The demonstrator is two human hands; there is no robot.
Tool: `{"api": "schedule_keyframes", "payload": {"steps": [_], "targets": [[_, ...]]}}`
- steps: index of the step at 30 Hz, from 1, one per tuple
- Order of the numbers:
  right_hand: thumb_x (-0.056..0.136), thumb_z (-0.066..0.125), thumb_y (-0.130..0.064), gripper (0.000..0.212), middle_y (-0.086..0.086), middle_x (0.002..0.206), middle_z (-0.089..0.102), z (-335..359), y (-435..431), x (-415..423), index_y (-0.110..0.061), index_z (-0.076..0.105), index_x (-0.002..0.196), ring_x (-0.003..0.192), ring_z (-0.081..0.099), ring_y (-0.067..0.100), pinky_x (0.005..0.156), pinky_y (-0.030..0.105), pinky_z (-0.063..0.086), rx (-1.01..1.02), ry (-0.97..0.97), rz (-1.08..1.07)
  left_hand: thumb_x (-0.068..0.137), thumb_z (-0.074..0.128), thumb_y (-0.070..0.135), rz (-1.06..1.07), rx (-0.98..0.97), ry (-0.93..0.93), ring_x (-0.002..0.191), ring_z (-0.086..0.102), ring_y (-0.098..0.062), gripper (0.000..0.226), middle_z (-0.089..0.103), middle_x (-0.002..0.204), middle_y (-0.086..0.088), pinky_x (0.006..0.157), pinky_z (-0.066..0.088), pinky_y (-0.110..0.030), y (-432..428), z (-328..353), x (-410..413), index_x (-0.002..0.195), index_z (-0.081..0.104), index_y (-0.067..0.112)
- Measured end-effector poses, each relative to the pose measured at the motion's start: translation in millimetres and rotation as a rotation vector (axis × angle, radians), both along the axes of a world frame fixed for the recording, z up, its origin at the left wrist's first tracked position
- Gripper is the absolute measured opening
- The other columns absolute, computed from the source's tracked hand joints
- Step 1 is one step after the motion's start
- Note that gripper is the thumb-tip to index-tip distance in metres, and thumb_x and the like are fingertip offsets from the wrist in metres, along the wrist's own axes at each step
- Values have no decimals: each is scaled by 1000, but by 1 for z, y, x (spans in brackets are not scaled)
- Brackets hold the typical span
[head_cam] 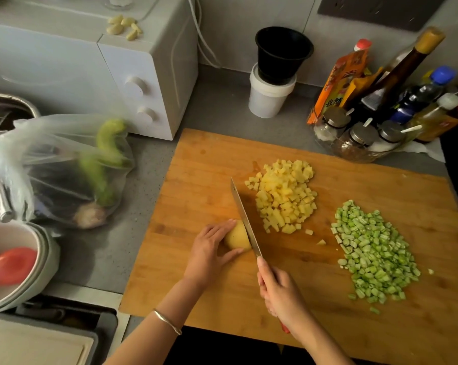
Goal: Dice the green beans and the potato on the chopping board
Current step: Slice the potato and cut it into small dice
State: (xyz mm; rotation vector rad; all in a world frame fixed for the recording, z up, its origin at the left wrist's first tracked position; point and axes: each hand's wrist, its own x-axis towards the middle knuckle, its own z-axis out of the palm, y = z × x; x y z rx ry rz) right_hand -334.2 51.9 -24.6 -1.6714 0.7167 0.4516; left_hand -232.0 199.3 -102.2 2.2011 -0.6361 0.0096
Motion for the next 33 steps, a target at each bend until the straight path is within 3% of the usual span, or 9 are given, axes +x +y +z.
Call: {"api": "schedule_keyframes", "payload": {"steps": [6,10,13,16,22,33], "targets": [[96,42,-52,47,-2,49,32,8,-1,2,-13,43,70,37,29,9,41,24,22,74,48,-16,81,61,57,13,30,40,117,46,-5,65,52,136,14,100,37,-21,2,2,-2,136,51,24],[83,43,-62,51,1,52,29,13,-4,2,-13,44,69,39,25,12,41,26,18,123,20,-47,85,54,59,-3,73,33,117,42,-6,65,48,137,16,100,34,-22,2,5,-4,139,46,24],[80,39,-66,56,2,52,30,16,-5,-1,-11,45,73,40,25,14,43,27,16,140,-13,-85,90,37,61,134,88,89,117,38,-7,59,51,127,16,99,26,-22,-2,6,-7,137,46,26],[81,37,-64,56,2,51,31,21,-1,-3,-9,45,75,40,25,14,42,25,16,173,-37,-126,93,29,56,258,138,81,110,43,-16,50,55,116,9,92,28,-24,-13,6,-9,124,53,26],[81,36,-63,54,1,51,32,27,10,-1,-11,43,72,39,26,13,40,23,19,170,-39,-127,95,33,48,345,221,55,98,44,-22,40,55,104,0,84,30,-30,-23,0,-15,107,56,17],[81,35,-64,55,1,49,33,28,10,0,-11,43,70,39,27,13,41,24,20,128,-27,-66,96,33,46,375,260,40,99,44,-22,39,55,104,-1,84,33,-34,-27,-3,-20,109,56,18]]}}
